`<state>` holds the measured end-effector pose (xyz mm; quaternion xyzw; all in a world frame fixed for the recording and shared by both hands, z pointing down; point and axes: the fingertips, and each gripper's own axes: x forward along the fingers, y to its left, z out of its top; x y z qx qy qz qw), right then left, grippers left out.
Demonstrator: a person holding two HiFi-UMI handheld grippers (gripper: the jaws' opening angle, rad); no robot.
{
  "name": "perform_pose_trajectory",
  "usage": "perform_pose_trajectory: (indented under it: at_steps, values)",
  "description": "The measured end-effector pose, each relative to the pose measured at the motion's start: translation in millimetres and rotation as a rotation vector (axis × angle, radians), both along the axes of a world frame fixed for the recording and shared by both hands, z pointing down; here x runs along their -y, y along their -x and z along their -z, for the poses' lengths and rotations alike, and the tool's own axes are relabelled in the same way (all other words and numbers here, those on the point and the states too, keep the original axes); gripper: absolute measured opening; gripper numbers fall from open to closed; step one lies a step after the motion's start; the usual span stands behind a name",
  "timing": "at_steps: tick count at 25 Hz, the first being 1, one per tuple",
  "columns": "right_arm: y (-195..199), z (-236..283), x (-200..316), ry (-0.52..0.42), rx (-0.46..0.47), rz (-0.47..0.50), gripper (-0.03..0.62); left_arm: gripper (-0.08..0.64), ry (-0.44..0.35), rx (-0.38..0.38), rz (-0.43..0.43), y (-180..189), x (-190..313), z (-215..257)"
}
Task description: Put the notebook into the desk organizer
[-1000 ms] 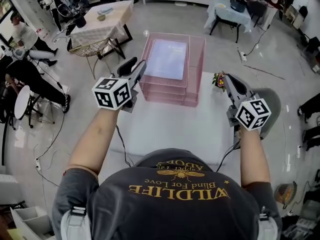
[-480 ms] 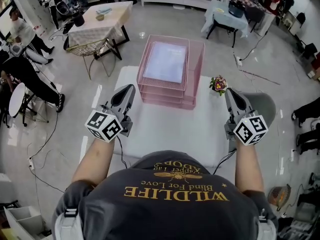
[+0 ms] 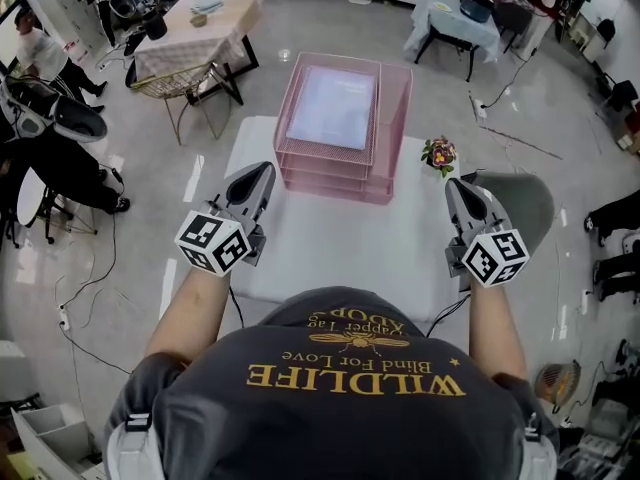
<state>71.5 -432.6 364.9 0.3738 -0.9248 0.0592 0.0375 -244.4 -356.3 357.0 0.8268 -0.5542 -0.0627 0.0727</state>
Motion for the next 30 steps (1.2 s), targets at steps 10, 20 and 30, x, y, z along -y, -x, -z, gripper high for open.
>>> perform_pose_trajectory:
  at_steps: [10, 20, 30]
  values:
    - [-0.6, 4.5, -1.7, 0.006, 0.017, -0.010, 0.000, 0.000, -0.025, 0.035, -0.007, -4.9, -7.3, 11.2]
    - [0.7, 5.9, -1.4, -0.010, -0.008, -0.004, -0.002, 0.000, -0.032, 0.061, -0.014, -10.5, -11.0, 9.0]
    - [-1.0, 5.9, -1.4, -0.017, -0.024, 0.001, -0.002, 0.000, -0.037, 0.076, -0.018, -15.6, -13.0, 8.5]
